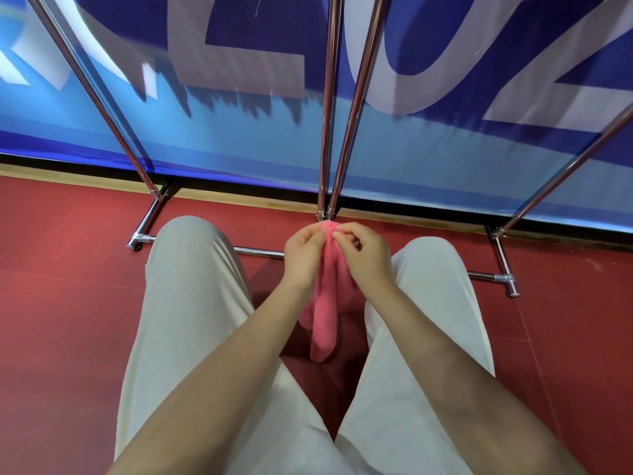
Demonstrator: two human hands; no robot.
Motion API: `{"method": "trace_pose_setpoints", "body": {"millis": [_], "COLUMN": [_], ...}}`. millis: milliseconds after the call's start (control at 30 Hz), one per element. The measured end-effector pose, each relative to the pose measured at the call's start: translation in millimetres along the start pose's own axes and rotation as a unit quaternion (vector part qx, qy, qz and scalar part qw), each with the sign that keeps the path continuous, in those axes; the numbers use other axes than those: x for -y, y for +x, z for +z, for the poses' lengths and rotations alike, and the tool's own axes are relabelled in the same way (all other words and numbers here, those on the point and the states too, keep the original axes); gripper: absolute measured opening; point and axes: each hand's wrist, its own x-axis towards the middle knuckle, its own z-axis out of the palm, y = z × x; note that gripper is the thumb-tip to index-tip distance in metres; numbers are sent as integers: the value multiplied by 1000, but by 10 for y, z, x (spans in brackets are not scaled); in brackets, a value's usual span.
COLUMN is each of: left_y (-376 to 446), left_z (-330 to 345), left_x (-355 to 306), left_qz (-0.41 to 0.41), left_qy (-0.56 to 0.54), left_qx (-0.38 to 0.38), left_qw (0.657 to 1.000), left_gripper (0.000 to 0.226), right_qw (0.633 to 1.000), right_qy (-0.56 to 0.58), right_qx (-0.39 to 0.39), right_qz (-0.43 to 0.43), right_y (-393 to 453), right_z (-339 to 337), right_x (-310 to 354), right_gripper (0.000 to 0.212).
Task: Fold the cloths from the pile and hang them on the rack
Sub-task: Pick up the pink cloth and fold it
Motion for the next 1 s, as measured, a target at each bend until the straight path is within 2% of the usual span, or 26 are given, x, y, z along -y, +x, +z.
{"method": "trace_pose_setpoints", "body": {"millis": [200, 267, 333, 433, 567, 633, 733, 867, 933, 1000], "left_y": [-85, -126, -149, -158, -129, -130, -108, -65, -49, -28], "left_z": [22, 33, 57, 50, -36, -55, -72, -146, -182, -213], "left_x": [61, 52, 42, 56, 177, 193, 183, 90, 9, -89], "left_qz": [-28, -32, -34, -26, 2, 6, 7, -3, 11, 27], "left_qy": [-46, -52, -51, -36, -3, 13, 34, 24, 20, 13], "left_qx": [4, 13, 22, 23, 61, 49, 4, -6, 0, -19], "left_qw": [999, 998, 998, 999, 998, 999, 999, 1000, 1000, 999], "left_gripper": [21, 20, 20, 20, 24, 25, 14, 19, 23, 31], "right_qw": [999, 1000, 999, 994, 988, 988, 987, 982, 980, 983], "right_qy": [-12, 2, 34, 68, 102, 104, 117, 151, 139, 79], "right_qx": [-22, -21, -31, -47, -40, -27, 2, 73, 115, 150], "right_qz": [-39, -18, 28, 73, 106, 112, 107, 92, 82, 76], "right_y": [-33, -44, -36, -26, -42, -49, -65, -99, -112, -121], "right_z": [27, 24, 2, -46, -83, -94, -97, -90, -77, -55], "right_x": [21, 26, 23, 15, 22, 14, 25, 86, 63, 8], "right_gripper": [22, 19, 5, 16, 17, 15, 13, 8, 5, 11]}}
